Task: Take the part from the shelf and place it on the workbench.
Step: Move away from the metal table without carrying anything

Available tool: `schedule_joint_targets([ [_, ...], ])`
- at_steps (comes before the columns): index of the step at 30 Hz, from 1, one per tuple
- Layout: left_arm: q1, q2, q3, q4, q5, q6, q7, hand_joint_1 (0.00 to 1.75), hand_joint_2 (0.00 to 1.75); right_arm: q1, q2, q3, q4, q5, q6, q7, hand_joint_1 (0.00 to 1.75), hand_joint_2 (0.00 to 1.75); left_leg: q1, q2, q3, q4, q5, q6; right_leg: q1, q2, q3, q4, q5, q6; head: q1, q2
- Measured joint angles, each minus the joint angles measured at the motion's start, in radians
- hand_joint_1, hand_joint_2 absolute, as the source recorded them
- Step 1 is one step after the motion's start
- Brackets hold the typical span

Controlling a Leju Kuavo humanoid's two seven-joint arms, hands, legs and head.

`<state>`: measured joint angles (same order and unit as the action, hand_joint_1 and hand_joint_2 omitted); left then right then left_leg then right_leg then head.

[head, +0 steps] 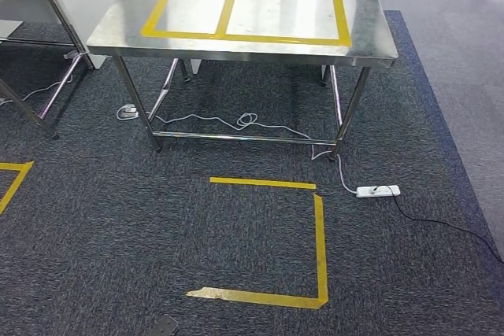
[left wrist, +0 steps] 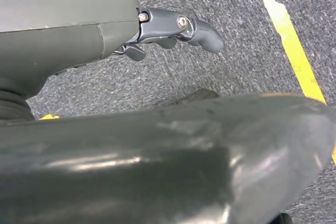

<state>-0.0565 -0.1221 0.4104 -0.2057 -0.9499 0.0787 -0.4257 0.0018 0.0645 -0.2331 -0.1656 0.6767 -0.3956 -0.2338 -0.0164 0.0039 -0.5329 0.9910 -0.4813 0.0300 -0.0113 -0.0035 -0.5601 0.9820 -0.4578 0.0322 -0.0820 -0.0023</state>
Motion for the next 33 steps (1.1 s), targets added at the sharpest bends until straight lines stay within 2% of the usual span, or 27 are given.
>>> schedule_joint_targets([
  [7, 0.000, 0.001, 0.002, 0.000, 0.001, -0.001, 0.000, 0.00, 0.00, 0.000, 0.000, 0.000, 0.000, 0.000, 0.000, 0.001, 0.00, 0.00, -0.005, 0.000, -0.002, 0.006, -0.001, 0.004, -0.004, 0.000, 0.000, -0.001, 0.004, 0.005, 0.000, 0.000],
  [11, -0.001, 0.001, 0.004, 0.000, 0.002, -0.004, 0.000, 0.00, 0.00, 0.000, 0.000, 0.000, 0.000, 0.001, 0.000, 0.001, 0.00, 0.00, -0.003, 0.001, -0.002, -0.002, 0.009, 0.016, -0.005, 0.000, -0.003, -0.002, 0.005, 0.015, 0.000, 0.000],
  [12, -0.002, 0.000, 0.004, 0.000, 0.002, -0.005, 0.000, 0.00, 0.00, 0.000, 0.000, 0.000, 0.000, 0.001, 0.000, 0.001, 0.00, 0.00, 0.000, 0.002, -0.002, -0.009, 0.015, 0.022, -0.005, 0.001, -0.010, 0.013, -0.010, 0.018, 0.001, 0.000],
  [13, -0.002, 0.000, 0.004, 0.000, 0.002, -0.006, 0.000, 0.00, 0.00, 0.000, 0.000, 0.000, 0.000, 0.001, 0.000, 0.001, 0.00, 0.00, 0.003, 0.004, -0.003, -0.015, 0.021, 0.027, -0.004, 0.001, -0.026, 0.048, -0.038, 0.019, 0.003, 0.000],
  [15, -0.003, -0.001, 0.006, 0.000, 0.002, -0.006, 0.000, 0.00, 0.00, 0.000, -0.001, 0.000, 0.000, 0.002, 0.001, 0.001, 0.00, 0.00, 0.005, 0.006, -0.011, -0.017, 0.029, 0.031, -0.006, 0.002, -0.076, 0.175, -0.118, 0.022, 0.006, 0.000],
  [16, -0.002, -0.001, 0.007, 0.000, 0.002, -0.006, 0.000, 0.00, 0.00, 0.000, -0.001, 0.000, 0.000, 0.002, 0.001, 0.002, 0.00, 0.00, 0.005, 0.006, -0.017, -0.016, 0.031, 0.030, -0.007, 0.002, -0.099, 0.238, -0.148, 0.024, 0.007, 0.000],
  [17, -0.001, -0.001, 0.008, 0.000, 0.002, -0.006, 0.000, 0.00, 0.00, 0.001, -0.001, 0.000, 0.000, 0.002, 0.001, 0.002, 0.00, 0.00, 0.005, 0.006, -0.022, -0.014, 0.034, 0.028, -0.008, 0.002, -0.109, 0.275, -0.162, 0.026, 0.006, 0.000],
  [18, -0.001, -0.001, 0.009, 0.000, 0.002, -0.006, 0.001, 0.00, 0.00, 0.002, -0.001, 0.000, 0.000, 0.002, 0.001, 0.002, 0.00, 0.00, 0.006, 0.007, -0.026, -0.011, 0.036, 0.026, -0.008, 0.002, -0.099, 0.272, -0.155, 0.028, 0.006, 0.000],
  [19, -0.001, -0.002, 0.010, 0.000, 0.002, -0.006, 0.001, 0.00, 0.00, 0.002, -0.001, 0.000, 0.000, 0.002, 0.001, 0.002, 0.00, 0.00, 0.007, 0.006, -0.030, -0.007, 0.037, 0.024, -0.010, 0.002, -0.069, 0.228, -0.131, 0.028, 0.006, 0.000],
  [21, -0.001, -0.002, 0.011, 0.000, 0.002, -0.006, 0.002, 0.00, 0.00, 0.000, -0.001, 0.000, 0.000, 0.002, 0.002, 0.002, 0.00, 0.00, 0.008, 0.006, -0.038, 0.003, 0.036, 0.015, -0.011, 0.002, 0.015, 0.085, -0.084, 0.028, 0.007, 0.000],
  [22, -0.001, -0.002, 0.012, 0.000, 0.002, -0.006, 0.002, 0.00, 0.00, -0.001, -0.001, 0.000, 0.000, 0.002, 0.003, 0.002, 0.00, 0.00, 0.007, 0.006, -0.040, 0.008, 0.036, 0.009, -0.011, 0.003, 0.043, 0.033, -0.071, 0.024, 0.006, 0.000],
  [23, -0.002, -0.002, 0.012, 0.000, 0.002, -0.005, 0.002, 0.00, 0.00, -0.002, -0.001, 0.000, 0.000, 0.002, 0.004, 0.002, 0.00, 0.00, 0.005, 0.005, -0.042, 0.011, 0.036, 0.002, -0.010, 0.005, 0.056, 0.007, -0.070, 0.018, 0.005, 0.000],
  [26, -0.001, -0.001, 0.013, 0.000, 0.002, -0.003, 0.002, 0.00, 0.00, 0.000, 0.000, 0.000, 0.000, 0.002, 0.006, 0.002, 0.00, 0.00, 0.007, 0.003, -0.044, 0.014, 0.039, -0.015, -0.006, 0.005, 0.053, 0.003, -0.064, -0.008, 0.003, 0.000],
  [27, 0.000, -0.001, 0.013, 0.000, 0.002, -0.003, 0.002, 0.00, 0.00, 0.000, 0.000, 0.000, 0.000, 0.002, 0.006, 0.002, 0.00, 0.00, 0.009, 0.003, -0.048, 0.025, 0.028, -0.020, -0.007, 0.004, 0.053, 0.002, -0.059, -0.016, 0.002, 0.000],
  [29, 0.000, -0.001, 0.013, 0.000, 0.002, -0.003, 0.002, 0.00, 0.00, -0.001, 0.000, 0.000, 0.000, 0.002, 0.007, 0.002, 0.00, 0.00, 0.012, 0.002, -0.078, 0.103, -0.033, -0.031, -0.009, 0.001, 0.051, 0.001, -0.049, -0.029, -0.002, 0.000],
  [31, 0.001, -0.001, 0.014, 0.000, 0.002, -0.003, 0.002, 0.00, 0.00, 0.001, 0.000, 0.000, 0.000, 0.002, 0.007, 0.002, 0.00, 0.00, 0.015, 0.001, -0.126, 0.238, -0.109, -0.039, -0.007, 0.000, 0.043, 0.002, -0.043, -0.033, -0.005, 0.000],
  [32, 0.002, -0.001, 0.014, 0.000, 0.002, -0.003, 0.002, 0.00, 0.00, 0.001, -0.001, 0.000, 0.000, 0.003, 0.007, 0.002, 0.00, 0.00, 0.016, 0.001, -0.141, 0.286, -0.127, -0.040, -0.006, 0.000, 0.039, 0.004, -0.041, -0.034, -0.004, 0.000],
  [33, 0.004, -0.001, 0.014, 0.000, 0.002, -0.003, 0.002, 0.00, 0.00, 0.002, -0.001, -0.001, 0.000, 0.003, 0.007, 0.002, 0.00, 0.00, 0.016, 0.001, -0.139, 0.299, -0.125, -0.039, -0.004, 0.000, 0.036, 0.005, -0.040, -0.034, -0.005, 0.000],
])
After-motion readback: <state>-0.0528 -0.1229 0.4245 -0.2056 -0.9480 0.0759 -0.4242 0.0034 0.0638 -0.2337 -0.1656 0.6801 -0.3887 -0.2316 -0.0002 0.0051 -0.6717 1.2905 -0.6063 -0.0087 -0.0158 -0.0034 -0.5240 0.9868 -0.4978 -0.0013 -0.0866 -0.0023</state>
